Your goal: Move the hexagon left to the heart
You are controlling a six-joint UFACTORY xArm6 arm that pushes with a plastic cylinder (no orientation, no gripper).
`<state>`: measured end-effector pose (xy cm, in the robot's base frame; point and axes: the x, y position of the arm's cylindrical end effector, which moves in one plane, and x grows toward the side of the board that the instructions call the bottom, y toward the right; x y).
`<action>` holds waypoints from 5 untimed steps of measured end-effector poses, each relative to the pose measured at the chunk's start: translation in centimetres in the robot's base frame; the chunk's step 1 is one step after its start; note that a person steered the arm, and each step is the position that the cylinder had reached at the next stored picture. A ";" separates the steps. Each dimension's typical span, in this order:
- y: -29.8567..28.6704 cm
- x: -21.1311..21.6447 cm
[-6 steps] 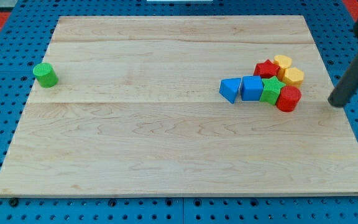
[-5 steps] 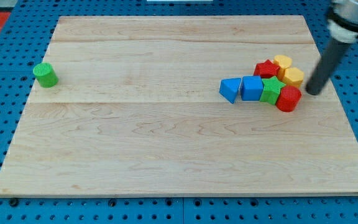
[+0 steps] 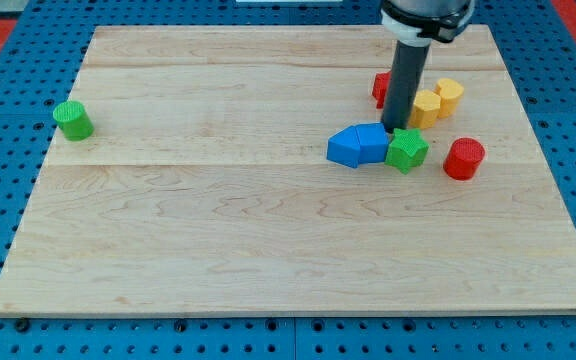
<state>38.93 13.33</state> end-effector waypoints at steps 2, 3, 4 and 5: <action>3.7 -2.9; 2.9 -2.5; 2.4 -2.2; 2.4 -2.4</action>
